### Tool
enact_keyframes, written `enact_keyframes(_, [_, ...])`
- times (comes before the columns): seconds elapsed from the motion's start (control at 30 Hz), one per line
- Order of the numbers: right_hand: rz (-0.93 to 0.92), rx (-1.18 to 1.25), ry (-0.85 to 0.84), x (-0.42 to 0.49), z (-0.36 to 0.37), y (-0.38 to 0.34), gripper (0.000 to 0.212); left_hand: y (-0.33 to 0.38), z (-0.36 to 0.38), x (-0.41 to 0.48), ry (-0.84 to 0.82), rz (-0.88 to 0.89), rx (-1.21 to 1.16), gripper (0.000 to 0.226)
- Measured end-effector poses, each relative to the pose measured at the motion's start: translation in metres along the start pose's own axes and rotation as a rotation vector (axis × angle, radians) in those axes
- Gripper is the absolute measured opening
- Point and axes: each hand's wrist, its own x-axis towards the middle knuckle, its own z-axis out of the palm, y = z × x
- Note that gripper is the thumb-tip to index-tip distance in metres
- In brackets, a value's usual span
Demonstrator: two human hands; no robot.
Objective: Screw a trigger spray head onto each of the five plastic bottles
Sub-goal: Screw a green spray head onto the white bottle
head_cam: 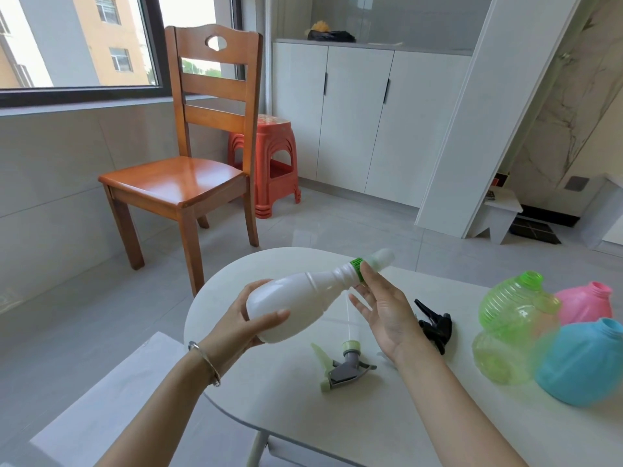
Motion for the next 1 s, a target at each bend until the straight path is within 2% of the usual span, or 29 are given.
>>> enact_keyframes(0.1, [-0.022,-0.019,0.079,0.000,0.002,0.001,0.010,-0.001,0.001,-0.001,-0.014,0.066,0.126,0.077])
enact_keyframes(0.2, [-0.045,-0.032,0.078,0.000,0.003,0.000,0.012,0.002,0.004,-0.004,-0.078,-0.064,0.002,0.064])
enact_keyframes(0.27, [-0.061,-0.058,0.062,0.000,0.004,0.000,0.021,0.003,0.004,-0.005,-0.104,-0.067,0.040,0.067])
enact_keyframes(0.33, [-0.073,-0.085,0.051,0.000,0.004,-0.001,0.027,0.003,0.002,-0.004,-0.085,0.006,0.176,0.074])
enact_keyframes(0.4, [-0.083,-0.094,0.037,-0.001,0.005,-0.002,0.030,0.004,0.000,-0.004,-0.084,0.066,0.282,0.070])
enact_keyframes(0.53, [-0.086,-0.142,0.009,-0.002,0.006,-0.004,0.041,0.004,0.000,-0.006,-0.186,-0.017,0.325,0.071])
enact_keyframes(0.6, [-0.081,-0.172,0.007,-0.003,0.006,-0.004,0.046,0.003,0.003,-0.006,-0.184,0.020,0.381,0.068])
enact_keyframes(0.7, [-0.093,-0.200,0.016,-0.004,0.008,-0.007,0.039,0.002,0.005,-0.005,-0.125,0.126,0.433,0.069])
enact_keyframes(0.83, [-0.097,-0.196,0.036,-0.003,0.011,-0.009,0.018,0.001,0.009,-0.006,-0.076,0.219,0.447,0.074])
enact_keyframes(1.0, [-0.075,-0.213,0.029,-0.002,0.012,-0.008,0.012,-0.001,0.010,-0.006,-0.012,0.279,0.477,0.076])
